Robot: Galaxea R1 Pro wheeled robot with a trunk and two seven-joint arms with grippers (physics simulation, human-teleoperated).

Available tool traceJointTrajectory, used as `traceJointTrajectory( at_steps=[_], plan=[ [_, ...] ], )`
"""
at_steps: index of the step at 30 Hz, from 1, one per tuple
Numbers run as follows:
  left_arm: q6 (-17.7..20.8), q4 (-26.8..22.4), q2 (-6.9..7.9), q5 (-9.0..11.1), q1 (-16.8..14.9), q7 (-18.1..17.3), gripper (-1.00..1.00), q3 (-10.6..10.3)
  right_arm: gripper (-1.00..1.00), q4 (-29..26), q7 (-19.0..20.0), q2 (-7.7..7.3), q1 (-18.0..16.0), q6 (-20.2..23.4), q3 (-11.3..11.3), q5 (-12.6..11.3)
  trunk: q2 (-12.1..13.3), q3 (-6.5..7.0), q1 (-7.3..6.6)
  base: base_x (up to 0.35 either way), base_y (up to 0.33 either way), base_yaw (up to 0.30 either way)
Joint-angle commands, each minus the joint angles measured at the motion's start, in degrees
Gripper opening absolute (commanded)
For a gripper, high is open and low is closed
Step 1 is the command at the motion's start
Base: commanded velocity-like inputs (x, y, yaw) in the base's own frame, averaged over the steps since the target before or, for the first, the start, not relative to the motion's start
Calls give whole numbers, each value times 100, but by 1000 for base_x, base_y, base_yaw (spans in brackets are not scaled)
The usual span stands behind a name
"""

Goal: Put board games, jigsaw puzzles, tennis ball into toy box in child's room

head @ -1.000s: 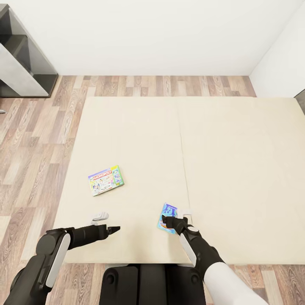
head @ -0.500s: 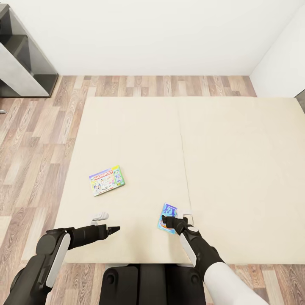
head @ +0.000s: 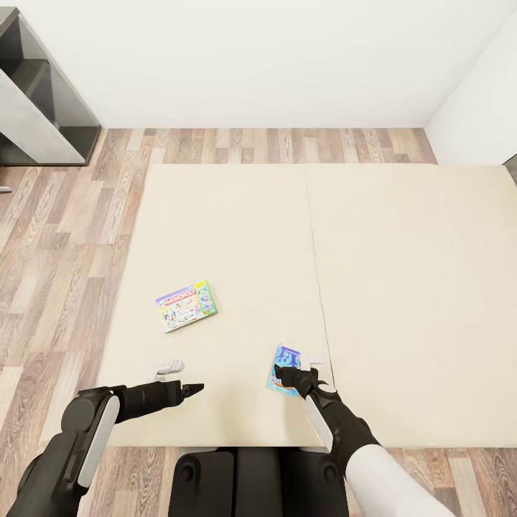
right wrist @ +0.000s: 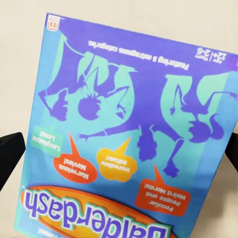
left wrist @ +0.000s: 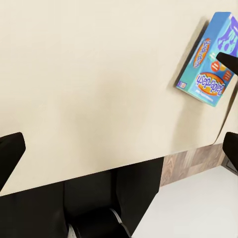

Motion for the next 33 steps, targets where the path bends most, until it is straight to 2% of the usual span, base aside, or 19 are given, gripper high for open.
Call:
traceJointTrajectory(
  at_steps=[1, 33],
  plan=[
    [41, -1, -1, 25, -3, -2, 100, 6, 100, -10, -3, -2, 0, 32, 13, -59, -9, -6, 3, 0, 2, 0],
    [41, 1, -2, 25, -3, -2, 100, 6, 100, 7, -2, -2, 0, 197, 7, -94, -9, -6, 3, 0, 0, 0]
  ],
)
